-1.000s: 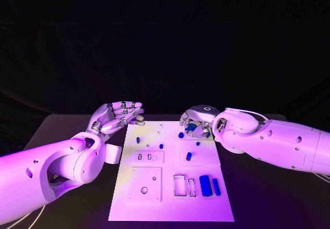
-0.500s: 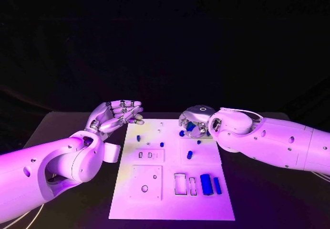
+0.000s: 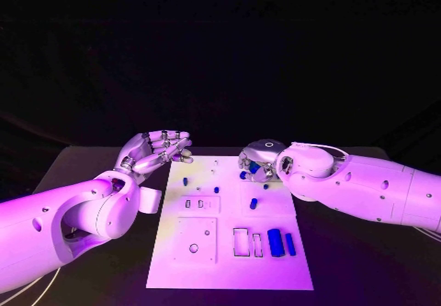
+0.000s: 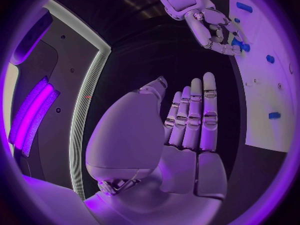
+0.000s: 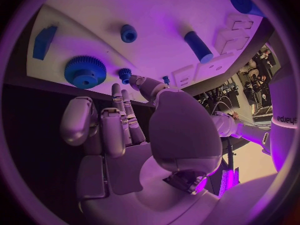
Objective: Assemble the parts on the task board
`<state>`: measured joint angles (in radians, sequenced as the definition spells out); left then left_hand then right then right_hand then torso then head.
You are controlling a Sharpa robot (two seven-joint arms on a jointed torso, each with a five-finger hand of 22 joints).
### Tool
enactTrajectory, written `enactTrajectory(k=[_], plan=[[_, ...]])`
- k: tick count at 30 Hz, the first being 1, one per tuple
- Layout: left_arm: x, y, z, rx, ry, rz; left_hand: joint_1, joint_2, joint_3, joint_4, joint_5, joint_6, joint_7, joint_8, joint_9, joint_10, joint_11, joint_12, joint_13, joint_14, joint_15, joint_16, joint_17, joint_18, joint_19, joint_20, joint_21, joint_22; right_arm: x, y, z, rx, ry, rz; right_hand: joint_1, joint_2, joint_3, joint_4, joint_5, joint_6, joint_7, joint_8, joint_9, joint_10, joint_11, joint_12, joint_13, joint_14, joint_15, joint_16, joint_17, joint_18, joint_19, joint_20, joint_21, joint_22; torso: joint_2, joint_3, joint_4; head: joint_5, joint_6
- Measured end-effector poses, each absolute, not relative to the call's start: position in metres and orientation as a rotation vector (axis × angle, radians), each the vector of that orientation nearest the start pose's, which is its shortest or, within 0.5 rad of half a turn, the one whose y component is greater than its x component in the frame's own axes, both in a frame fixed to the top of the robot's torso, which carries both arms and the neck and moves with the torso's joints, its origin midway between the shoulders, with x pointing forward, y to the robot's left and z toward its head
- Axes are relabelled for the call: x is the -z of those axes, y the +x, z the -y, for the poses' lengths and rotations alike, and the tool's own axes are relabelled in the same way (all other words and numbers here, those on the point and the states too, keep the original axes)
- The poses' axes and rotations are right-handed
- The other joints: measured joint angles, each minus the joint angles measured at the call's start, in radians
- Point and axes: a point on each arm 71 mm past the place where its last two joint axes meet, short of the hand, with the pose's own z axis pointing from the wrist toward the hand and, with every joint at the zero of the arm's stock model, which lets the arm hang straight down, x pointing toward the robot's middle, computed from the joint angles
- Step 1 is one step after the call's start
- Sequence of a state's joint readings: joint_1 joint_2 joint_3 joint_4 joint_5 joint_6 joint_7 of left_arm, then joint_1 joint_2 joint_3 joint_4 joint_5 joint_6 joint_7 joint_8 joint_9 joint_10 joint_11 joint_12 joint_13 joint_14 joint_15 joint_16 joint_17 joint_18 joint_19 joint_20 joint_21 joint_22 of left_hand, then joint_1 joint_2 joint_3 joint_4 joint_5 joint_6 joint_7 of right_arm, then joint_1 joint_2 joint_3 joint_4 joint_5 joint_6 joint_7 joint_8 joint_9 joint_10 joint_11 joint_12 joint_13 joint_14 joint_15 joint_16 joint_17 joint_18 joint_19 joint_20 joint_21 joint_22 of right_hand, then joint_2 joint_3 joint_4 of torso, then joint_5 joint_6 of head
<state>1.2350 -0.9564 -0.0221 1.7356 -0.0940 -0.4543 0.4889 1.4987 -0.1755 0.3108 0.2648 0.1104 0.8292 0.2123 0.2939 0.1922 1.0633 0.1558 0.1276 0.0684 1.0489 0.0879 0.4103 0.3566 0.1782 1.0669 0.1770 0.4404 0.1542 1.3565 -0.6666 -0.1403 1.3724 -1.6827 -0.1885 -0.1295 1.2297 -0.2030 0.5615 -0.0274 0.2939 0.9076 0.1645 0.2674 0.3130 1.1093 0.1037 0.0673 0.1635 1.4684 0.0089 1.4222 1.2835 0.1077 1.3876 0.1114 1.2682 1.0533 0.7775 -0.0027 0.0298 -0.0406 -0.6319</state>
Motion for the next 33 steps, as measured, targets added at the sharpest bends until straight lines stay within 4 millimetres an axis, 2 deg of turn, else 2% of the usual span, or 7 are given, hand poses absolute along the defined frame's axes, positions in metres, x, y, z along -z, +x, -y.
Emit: enactTrajectory(k=[28, 33], plan=[[0.13, 0.456, -0.209, 1.576, -0.945, -1.281, 0.0, 0.0, 0.003, 0.003, 0.0, 0.0, 0.0, 0.0, 0.0, 0.0, 0.0, 0.0, 0.0, 0.0, 0.0, 0.0, 0.003, 0.0, 0.0, 0.0, 0.0, 0.0, 0.164, 0.525, 0.144, -0.439, -0.524, -1.644, 0.006, 0.006, 0.008, 0.008, -0.017, 0.01, -0.003, 0.007, 0.01, 0.003, -0.003, 0.004, 0.006, -0.004, 0.004, 0.004, 0.005, 0.0, 0.0, 0.0, 0.008, 0.011, 0.001, 0.0005, -0.0018, 0.007, -0.009], [0.129, 0.456, -0.21, 1.576, -0.944, -1.28, 0.0, 0.0, 0.003, 0.003, 0.0, 0.0, 0.0, 0.0, 0.0, 0.0, 0.0, 0.0, 0.0, 0.0, 0.0, 0.0, 0.004, 0.0, 0.0, 0.0, 0.0, 0.0, 0.165, 0.526, 0.144, -0.437, -0.522, -1.645, 0.024, 0.024, 0.014, 0.014, -0.027, 0.03, -0.007, 0.015, 0.02, 0.026, -0.009, 0.013, 0.013, -0.004, 0.004, 0.01, 0.009, 0.0, 0.0, 0.0, 0.016, 0.024, 0.001, 0.0012, -0.0018, 0.004, -0.014]])
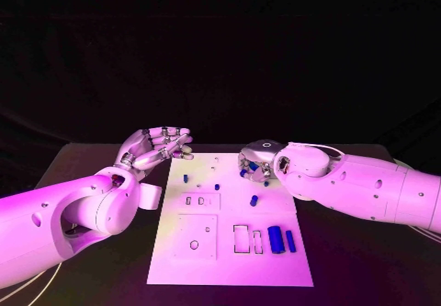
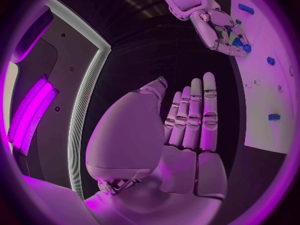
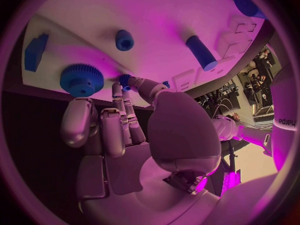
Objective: Assemble the parts on the task board
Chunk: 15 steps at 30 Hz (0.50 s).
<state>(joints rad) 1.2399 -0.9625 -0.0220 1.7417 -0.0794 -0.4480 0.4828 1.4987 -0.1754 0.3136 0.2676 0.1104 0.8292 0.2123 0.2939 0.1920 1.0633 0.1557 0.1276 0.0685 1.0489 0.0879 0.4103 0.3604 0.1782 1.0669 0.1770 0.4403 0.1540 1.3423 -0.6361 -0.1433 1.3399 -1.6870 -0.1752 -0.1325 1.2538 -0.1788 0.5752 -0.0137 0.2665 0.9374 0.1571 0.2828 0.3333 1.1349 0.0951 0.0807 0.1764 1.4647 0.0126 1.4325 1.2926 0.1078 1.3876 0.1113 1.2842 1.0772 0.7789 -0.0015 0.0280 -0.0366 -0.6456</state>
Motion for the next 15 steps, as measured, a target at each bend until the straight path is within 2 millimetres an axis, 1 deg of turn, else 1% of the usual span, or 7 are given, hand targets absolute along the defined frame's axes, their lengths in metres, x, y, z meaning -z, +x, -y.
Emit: enactTrajectory(k=[1, 5, 7, 9, 15], plan=[[0.1285, 0.4559, -0.2097, 1.577, -0.944, -1.28, 0.0, 0.0, 0.0, 0.0, 0.0, 0.0, 0.0, 0.0, 0.0, 0.0, 0.0, 0.0, 0.0, 0.0, 0.0, 0.0, 0.0, 0.0, 0.0, 0.0, 0.0, 0.0, 0.1653, 0.5259, 0.1446, -0.435, -0.522, -1.645, 0.005, 0.005, 0.002, 0.002, -0.004, 0.005, -0.002, 0.004, 0.002, 0.006, -0.001, 0.004, 0.001, 0.0, 0.0, 0.0, 0.001, 0.0, 0.0, 0.0, 0.004, 0.003, 0.0, 0.0, 0.0, 0.0, -0.001], [0.1279, 0.4558, -0.2097, 1.577, -0.943, -1.28, 0.0, 0.0, 0.0, 0.0, 0.0, 0.0, 0.0, 0.0, 0.0, 0.0, 0.0, 0.0, 0.0, 0.0, 0.0, 0.0, 0.0, 0.0, 0.0, 0.0, 0.0, 0.0, 0.1657, 0.5277, 0.1452, -0.43, -0.517, -1.644, 0.004, 0.006, 0.003, 0.003, -0.007, 0.006, -0.004, 0.007, 0.007, 0.007, -0.002, 0.004, 0.003, 0.0, 0.0, 0.002, 0.002, 0.0, 0.0, 0.0, 0.004, 0.006, 0.0, 0.0001, 0.0, -0.001, -0.003], [0.1275, 0.4558, -0.2095, 1.578, -0.943, -1.28, 0.0, 0.0, 0.0, 0.0, 0.0, 0.0, 0.0, 0.0, 0.0, 0.0, 0.0, 0.0, 0.0, 0.0, 0.0, 0.0, 0.0, 0.0, 0.0, 0.0, 0.0, 0.0, 0.166, 0.5285, 0.1455, -0.427, -0.516, -1.644, 0.004, 0.013, 0.003, 0.003, -0.008, 0.008, -0.006, 0.007, 0.007, 0.007, -0.002, 0.004, 0.003, 0.0, 0.0, 0.004, 0.003, 0.0, 0.0, 0.0, 0.004, 0.006, 0.0, 0.0, 0.0, 0.0, -0.003], [0.1273, 0.4558, -0.2094, 1.579, -0.942, -1.28, -0.003, 0.003, 0.0, 0.0, 0.0, 0.0, 0.0, 0.0, 0.0, 0.0, 0.0, 0.0, 0.0, 0.0, 0.0, 0.0, 0.001, 0.0, 0.0, 0.0, 0.0, 0.0, 0.1663, 0.5291, 0.1454, -0.426, -0.514, -1.644, 0.004, 0.013, 0.003, 0.003, -0.017, 0.008, -0.006, 0.007, 0.009, 0.011, -0.006, 0.004, 0.005, 0.0, 0.0, 0.004, 0.003, 0.0, 0.0, 0.0, 0.004, 0.007, 0.0, 0.0, 0.0, 0.0, -0.005], [0.1265, 0.4558, -0.2095, 1.58, -0.942, -1.28, -0.004, 0.004, 0.0, 0.0, 0.0, 0.0, 0.0, 0.0, 0.0, 0.0, 0.0, 0.0, 0.0, 0.0, 0.0, 0.0, 0.001, 0.0, 0.0, 0.0, 0.0, 0.0, 0.1675, 0.5291, 0.1437, -0.429, -0.511, -1.64, 0.004, 0.013, 0.003, 0.003, -0.037, 0.013, -0.003, 0.008, 0.015, 0.011, -0.006, 0.003, 0.007, 0.0, 0.0, 0.004, 0.002, 0.0, 0.0, 0.0, 0.004, 0.008, 0.001, 0.0001, 0.0, 0.001, -0.008]])
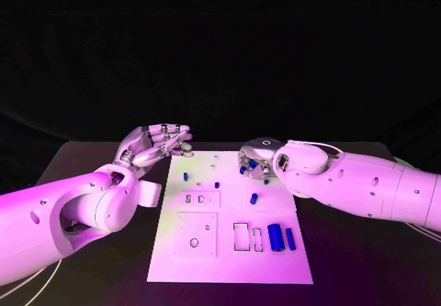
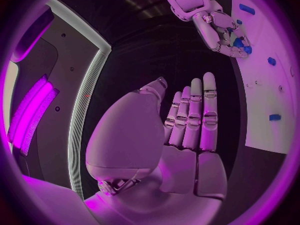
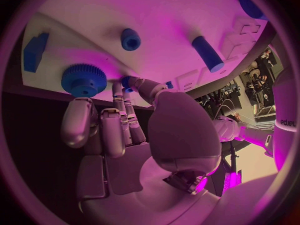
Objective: Assemble the parts on the task board
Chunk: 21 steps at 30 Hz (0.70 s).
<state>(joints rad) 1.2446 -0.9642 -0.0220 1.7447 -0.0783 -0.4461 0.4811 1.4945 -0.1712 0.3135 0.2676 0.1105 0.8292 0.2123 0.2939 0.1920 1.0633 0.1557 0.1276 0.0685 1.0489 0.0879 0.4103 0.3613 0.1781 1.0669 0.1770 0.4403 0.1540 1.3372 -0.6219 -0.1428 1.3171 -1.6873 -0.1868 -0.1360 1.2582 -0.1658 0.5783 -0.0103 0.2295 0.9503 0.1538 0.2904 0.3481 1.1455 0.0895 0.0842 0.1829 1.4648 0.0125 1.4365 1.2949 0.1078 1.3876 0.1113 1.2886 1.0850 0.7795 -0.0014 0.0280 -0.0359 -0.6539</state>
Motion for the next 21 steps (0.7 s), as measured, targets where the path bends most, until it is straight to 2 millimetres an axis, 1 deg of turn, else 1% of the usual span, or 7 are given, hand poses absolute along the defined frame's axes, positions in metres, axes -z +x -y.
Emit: enactTrajectory(k=[6, 8, 11, 13, 15, 19, 21], plan=[[0.1261, 0.456, -0.2098, 1.58, -0.942, -1.28, 0.0, 0.0, 0.0, 0.0, 0.0, 0.0, 0.0, 0.0, 0.0, 0.0, 0.0, 0.0, 0.0, 0.0, 0.0, 0.0, 0.0, 0.0, 0.0, 0.0, 0.0, 0.0, 0.168, 0.5287, 0.1431, -0.433, -0.508, -1.633, -0.005, 0.005, -0.003, 0.008, -0.017, 0.002, -0.002, 0.004, 0.006, 0.0, 0.0, 0.0, 0.002, 0.0, 0.0, 0.0, -0.002, 0.0, -0.002, -0.002, 0.0, 0.001, 0.0, -0.0001, -0.0012, -0.001, -0.002], [0.126, 0.456, -0.2098, 1.58, -0.942, -1.28, 0.0, 0.0, 0.002, 0.002, 0.0, 0.0, 0.0, 0.0, 0.0, 0.0, 0.0, -0.004, 0.0, 0.0, 0.0, 0.0, 0.001, 0.0, 0.0, 0.0, 0.0, 0.0, 0.1681, 0.5284, 0.1431, -0.434, -0.506, -1.63, -0.005, 0.005, -0.006, 0.011, -0.017, 0.006, -0.006, 0.008, 0.007, 0.0, 0.0, 0.0, 0.003, 0.0, 0.0, 0.0, -0.002, 0.0, -0.004, -0.004, 0.0, 0.001, 0.0, -0.0001, -0.0016, -0.001, -0.003], [0.1258, 0.4561, -0.21, 1.579, -0.942, -1.28, 0.0, 0.0, 0.003, 0.003, 0.0, 0.0, 0.0, 0.0, 0.0, 0.0, 0.0, -0.004, 0.0, 0.0, 0.0, 0.0, 0.001, 0.0, 0.0, 0.0, 0.0, 0.0, 0.1675, 0.5276, 0.1436, -0.437, -0.5, -1.622, -0.005, 0.005, -0.005, 0.014, -0.021, 0.007, -0.007, 0.01, 0.009, 0.0, 0.0, 0.0, 0.003, 0.0, 0.0, 0.0, -0.003, 0.0, -0.004, -0.004, 0.0, 0.001, -0.001, -0.0001, -0.0017, -0.002, -0.003], [0.1258, 0.4562, -0.2103, 1.579, -0.942, -1.28, 0.0, 0.0, 0.003, 0.003, 0.0, 0.0, 0.0, 0.0, 0.0, 0.0, 0.0, -0.004, 0.0, 0.0, 0.0, 0.0, 0.001, 0.0, 0.0, 0.0, 0.0, 0.0, 0.1667, 0.5264, 0.1436, -0.441, -0.496, -1.613, -0.005, 0.005, -0.004, 0.014, -0.021, 0.009, -0.005, 0.01, 0.011, 0.0, 0.0, 0.0, 0.005, 0.0, 0.0, 0.0, -0.003, 0.0, -0.004, -0.004, 0.0, 0.001, -0.001, -0.0005, -0.0017, -0.003, -0.002], [0.1259, 0.4564, -0.2107, 1.577, -0.943, -1.28, 0.0, 0.0, 0.003, 0.003, 0.0, 0.0, 0.0, 0.0, 0.0, 0.0, 0.0, -0.004, 0.0, 0.0, 0.0, 0.0, 0.001, 0.0, 0.0, 0.0, 0.0, 0.0, 0.1655, 0.5245, 0.1435, -0.449, -0.49, -1.602, -0.008, 0.008, -0.005, 0.018, -0.021, 0.014, -0.007, 0.01, 0.012, 0.004, -0.004, 0.0, 0.005, 0.0, 0.0, 0.0, -0.003, 0.0, -0.004, -0.004, 0.003, 0.002, -0.001, -0.0006, -0.0017, -0.003, -0.001], [0.1259, 0.4567, -0.2115, 1.575, -0.944, -1.28, 0.0, 0.0, 0.003, 0.003, 0.0, 0.0, 0.0, 0.0, 0.0, 0.0, 0.0, -0.004, 0.0, 0.0, 0.0, 0.0, 0.002, 0.0, 0.0, 0.0, 0.004, 0.0, 0.162, 0.522, 0.1421, -0.463, -0.476, -1.574, -0.011, 0.01, -0.007, 0.023, -0.021, 0.014, -0.007, 0.015, 0.016, 0.007, 0.0, 0.0, 0.007, 0.0, 0.0, 0.0, -0.004, 0.0, -0.004, -0.004, 0.003, 0.002, -0.002, -0.0008, -0.0016, -0.003, 0.0], [0.126, 0.457, -0.2119, 1.574, -0.945, -1.28, 0.0, 0.0, 0.003, 0.003, 0.0, 0.0, 0.0, 0.0, 0.0, 0.0, 0.0, -0.004, 0.0, 0.0, 0.0, 0.0, 0.002, 0.0, 0.0, 0.0, 0.004, 0.0, 0.16, 0.522, 0.1408, -0.468, -0.468, -1.56, -0.011, 0.01, -0.005, 0.026, -0.021, 0.014, -0.007, 0.015, 0.016, 0.007, 0.0, 0.0, 0.007, 0.0, 0.0, -0.001, -0.004, 0.0, -0.004, -0.004, 0.003, 0.002, -0.002, -0.0008, -0.0014, -0.003, 0.004]])
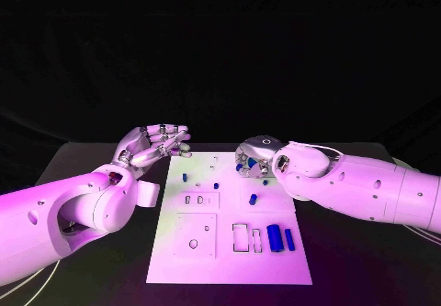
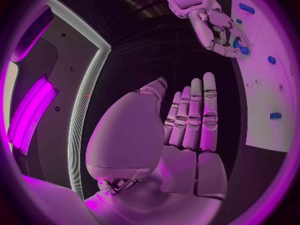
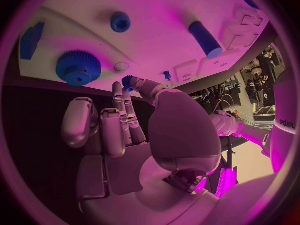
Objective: Assemble the parts on the task board
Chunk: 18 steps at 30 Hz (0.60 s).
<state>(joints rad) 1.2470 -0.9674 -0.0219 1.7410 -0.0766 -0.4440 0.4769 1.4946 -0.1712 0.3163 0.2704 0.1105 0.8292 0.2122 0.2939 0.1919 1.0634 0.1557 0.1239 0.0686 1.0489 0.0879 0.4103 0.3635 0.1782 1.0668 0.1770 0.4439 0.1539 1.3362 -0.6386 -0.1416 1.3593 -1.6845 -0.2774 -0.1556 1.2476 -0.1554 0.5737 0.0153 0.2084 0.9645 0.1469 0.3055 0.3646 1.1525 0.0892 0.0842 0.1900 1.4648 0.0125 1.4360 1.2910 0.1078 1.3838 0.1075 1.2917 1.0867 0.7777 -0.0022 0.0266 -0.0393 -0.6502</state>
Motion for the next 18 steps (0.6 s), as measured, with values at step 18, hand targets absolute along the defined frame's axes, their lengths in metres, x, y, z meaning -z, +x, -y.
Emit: enactTrajectory(k=[18], plan=[[0.126, 0.458, -0.211, 1.577, -0.954, -1.281, 0.0, 0.0, 0.0, 0.0, 0.0, 0.0, 0.0, 0.0, 0.0, 0.0, 0.0, 0.0, 0.0, 0.0, 0.0, 0.0, 0.002, 0.0, 0.0, 0.0, 0.0, 0.001, 0.148, 0.539, 0.112, -0.498, -0.387, -1.472, -0.011, 0.01, -0.004, 0.015, -0.012, 0.003, -0.003, -0.001, 0.007, 0.004, -0.003, 0.0, 0.003, 0.0, 0.0, 0.004, 0.0, 0.0, 0.0, 0.0, 0.007, 0.011, 0.002, 0.0, 0.0031, 0.005, 0.008]])
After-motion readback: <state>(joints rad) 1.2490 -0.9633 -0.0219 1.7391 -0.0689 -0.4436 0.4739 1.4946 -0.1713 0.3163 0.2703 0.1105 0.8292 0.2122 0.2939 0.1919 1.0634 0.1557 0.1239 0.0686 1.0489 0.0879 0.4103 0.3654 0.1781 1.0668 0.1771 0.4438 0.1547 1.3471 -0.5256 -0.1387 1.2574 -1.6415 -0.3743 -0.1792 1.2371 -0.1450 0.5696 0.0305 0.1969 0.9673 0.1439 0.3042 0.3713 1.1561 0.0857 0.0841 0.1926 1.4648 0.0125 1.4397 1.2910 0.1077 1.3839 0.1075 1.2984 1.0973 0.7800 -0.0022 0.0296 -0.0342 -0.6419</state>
